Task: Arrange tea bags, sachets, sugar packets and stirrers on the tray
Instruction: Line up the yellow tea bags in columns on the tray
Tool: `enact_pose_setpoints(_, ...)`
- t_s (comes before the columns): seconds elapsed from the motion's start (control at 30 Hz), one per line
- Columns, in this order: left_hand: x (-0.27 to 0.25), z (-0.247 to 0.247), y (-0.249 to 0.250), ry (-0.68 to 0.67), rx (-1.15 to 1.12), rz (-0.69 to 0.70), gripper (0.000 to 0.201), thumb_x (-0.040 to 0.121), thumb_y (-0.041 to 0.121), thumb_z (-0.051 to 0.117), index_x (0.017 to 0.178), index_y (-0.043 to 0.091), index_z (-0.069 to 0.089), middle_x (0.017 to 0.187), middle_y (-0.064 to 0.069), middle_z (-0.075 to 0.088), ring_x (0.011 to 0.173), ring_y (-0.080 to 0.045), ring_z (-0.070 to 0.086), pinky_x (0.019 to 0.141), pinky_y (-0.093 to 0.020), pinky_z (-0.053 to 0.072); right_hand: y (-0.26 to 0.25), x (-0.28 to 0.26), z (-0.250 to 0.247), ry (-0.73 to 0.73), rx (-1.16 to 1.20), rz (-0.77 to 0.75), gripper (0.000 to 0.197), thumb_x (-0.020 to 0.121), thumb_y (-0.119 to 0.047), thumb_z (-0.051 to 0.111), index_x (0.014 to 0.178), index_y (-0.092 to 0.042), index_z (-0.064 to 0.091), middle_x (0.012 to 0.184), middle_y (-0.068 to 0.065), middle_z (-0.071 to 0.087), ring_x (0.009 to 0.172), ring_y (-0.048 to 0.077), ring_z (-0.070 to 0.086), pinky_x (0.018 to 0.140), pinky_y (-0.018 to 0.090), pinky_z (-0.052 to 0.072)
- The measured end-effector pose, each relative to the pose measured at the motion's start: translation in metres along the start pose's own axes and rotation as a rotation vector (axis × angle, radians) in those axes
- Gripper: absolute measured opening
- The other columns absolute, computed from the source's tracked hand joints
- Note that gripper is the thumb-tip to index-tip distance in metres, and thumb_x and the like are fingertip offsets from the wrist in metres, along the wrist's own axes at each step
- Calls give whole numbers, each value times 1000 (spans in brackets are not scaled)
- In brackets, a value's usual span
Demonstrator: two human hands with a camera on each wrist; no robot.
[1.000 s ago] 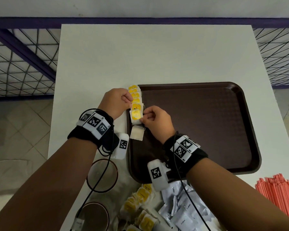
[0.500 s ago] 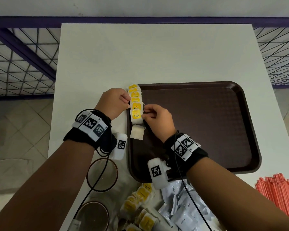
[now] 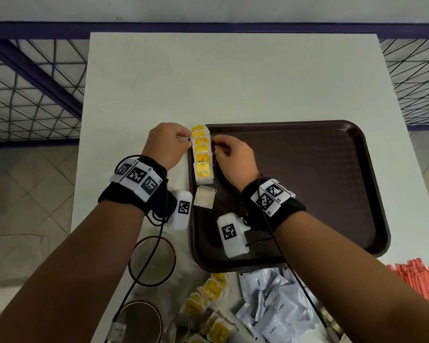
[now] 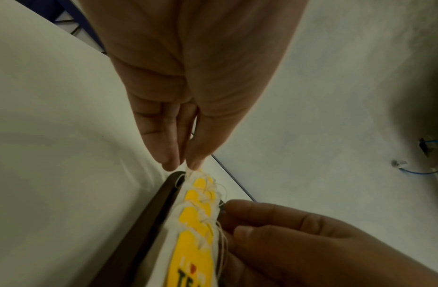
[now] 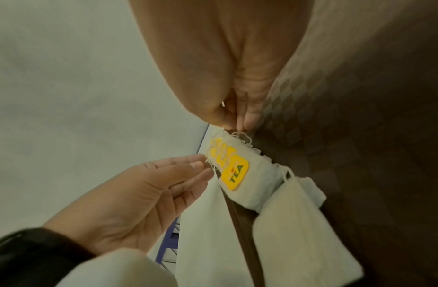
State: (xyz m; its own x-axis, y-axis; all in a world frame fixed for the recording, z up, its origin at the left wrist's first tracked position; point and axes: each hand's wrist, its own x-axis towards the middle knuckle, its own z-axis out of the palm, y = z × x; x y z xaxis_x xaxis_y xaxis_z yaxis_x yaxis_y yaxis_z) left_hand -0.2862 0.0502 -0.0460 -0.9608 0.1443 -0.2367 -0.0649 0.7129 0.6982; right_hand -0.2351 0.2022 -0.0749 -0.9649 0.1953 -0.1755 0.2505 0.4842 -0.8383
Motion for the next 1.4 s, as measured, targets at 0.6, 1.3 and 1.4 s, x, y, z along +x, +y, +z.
enact_pose_setpoints(0.6, 20, 2, -3, -60, -32, 48, 25, 89, 7, 56, 110, 9, 69, 112, -8, 68, 105, -18, 62, 96, -26, 44, -3, 14, 2, -124, 96, -14, 41, 81, 7, 39, 115, -8, 55, 116, 9, 64, 110, 18, 60, 98, 35, 47)
enact_pose_setpoints(1.3, 18, 8, -1, 19, 3, 19, 16, 82, 5, 62, 96, 11, 66, 85, -3, 69, 83, -11, 60, 79, -19, 42, 8, 3, -2, -69, 66, 1, 33, 86, 6, 45, 109, -6, 65, 107, 8, 68, 100, 16, 63, 94, 24, 47)
enact_pose_setpoints(1.4, 18, 7, 1, 28, -17, 31, 14, 82, 7, 64, 95, 9, 68, 84, -4, 69, 81, -9, 60, 80, -18, 42, 7, 2, 0, -64, 19, -27, 34, 86, 4, 46, 111, -8, 66, 111, 8, 66, 104, 18, 62, 97, 28, 46)
